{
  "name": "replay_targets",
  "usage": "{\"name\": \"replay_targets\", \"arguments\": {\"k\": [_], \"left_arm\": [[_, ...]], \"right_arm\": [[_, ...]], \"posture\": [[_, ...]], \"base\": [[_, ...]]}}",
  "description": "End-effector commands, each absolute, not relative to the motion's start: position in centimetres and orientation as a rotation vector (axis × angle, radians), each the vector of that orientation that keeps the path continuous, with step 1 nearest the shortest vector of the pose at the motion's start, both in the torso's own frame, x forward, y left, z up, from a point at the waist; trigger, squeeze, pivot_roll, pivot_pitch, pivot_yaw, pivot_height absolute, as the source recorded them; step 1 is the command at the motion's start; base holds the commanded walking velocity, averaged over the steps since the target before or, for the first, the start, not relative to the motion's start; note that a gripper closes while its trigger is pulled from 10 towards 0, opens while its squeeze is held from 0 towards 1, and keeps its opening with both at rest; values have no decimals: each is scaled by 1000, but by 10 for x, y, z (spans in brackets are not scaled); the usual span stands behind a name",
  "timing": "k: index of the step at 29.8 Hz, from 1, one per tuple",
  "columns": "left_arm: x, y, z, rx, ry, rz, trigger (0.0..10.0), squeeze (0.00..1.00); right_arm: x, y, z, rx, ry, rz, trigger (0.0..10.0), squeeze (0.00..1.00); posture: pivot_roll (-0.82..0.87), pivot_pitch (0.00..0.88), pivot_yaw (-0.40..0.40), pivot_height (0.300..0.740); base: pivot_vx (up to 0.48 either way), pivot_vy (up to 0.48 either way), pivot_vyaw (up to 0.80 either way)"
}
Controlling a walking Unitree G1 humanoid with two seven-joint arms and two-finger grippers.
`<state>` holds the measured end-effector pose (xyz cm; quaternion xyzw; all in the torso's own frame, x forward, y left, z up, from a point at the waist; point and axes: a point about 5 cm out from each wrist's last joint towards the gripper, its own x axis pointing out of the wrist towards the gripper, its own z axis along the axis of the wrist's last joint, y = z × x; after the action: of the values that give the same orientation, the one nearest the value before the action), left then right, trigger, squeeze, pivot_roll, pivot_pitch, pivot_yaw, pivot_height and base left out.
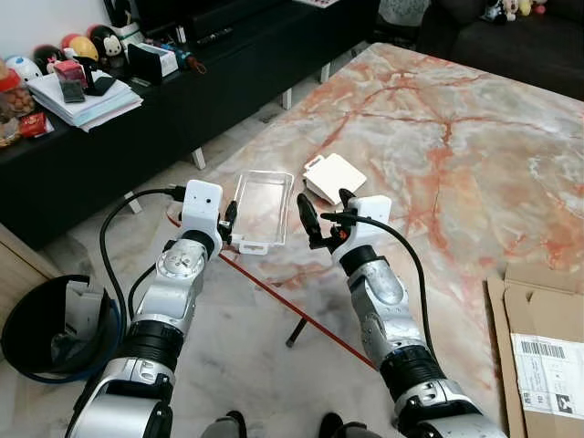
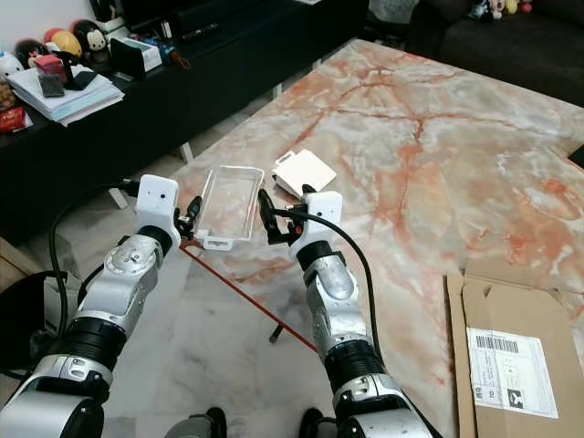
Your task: Picking trash to rubbish bin
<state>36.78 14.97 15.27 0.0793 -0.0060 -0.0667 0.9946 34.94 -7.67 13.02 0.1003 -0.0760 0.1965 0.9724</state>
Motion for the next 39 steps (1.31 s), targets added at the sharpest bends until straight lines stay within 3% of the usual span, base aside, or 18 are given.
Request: {"name": "replay_targets", "arguments": {"k": [1,4,5,6,26,27,28,29,39], "left_arm": [[366,151,151,143,-20,-125,10000,1000],[365,149,150,145,-12,-141,10000,1000],[365,148,150,148,-9,-145,10000,459],[365,147,149,150,-6,-146,10000,0],[362,143,131,153,118,-162,10000,0],[362,143,131,152,121,-162,9020,0],[362,143,130,150,130,-158,1216,0],[362,144,130,150,132,-156,0,0],[361,144,130,149,136,-157,0,0]], "right_arm": [[348,-75,131,192,-157,407,10000,0],[347,-75,130,194,-154,407,10000,0],[346,-75,130,195,-153,407,10000,0],[346,-75,130,195,-151,408,10000,0],[344,-74,130,188,-142,417,10000,0],[344,-73,130,187,-142,418,10000,0],[344,-73,130,178,-143,423,10000,0],[344,-72,130,175,-144,424,10000,0],[344,-71,130,174,-141,428,10000,0]], "posture": [[102,219,-17,740],[102,231,-17,740],[103,236,-17,740],[104,239,-17,740],[101,253,-18,740],[102,253,-18,740],[102,253,-19,740],[102,253,-19,740],[107,251,-20,740]], "base": [[0,0,0],[0,0,0],[0,0,0],[0,0,0],[0,0,0],[0,0,0],[0,0,0],[0,0,0],[0,0,0]]}}
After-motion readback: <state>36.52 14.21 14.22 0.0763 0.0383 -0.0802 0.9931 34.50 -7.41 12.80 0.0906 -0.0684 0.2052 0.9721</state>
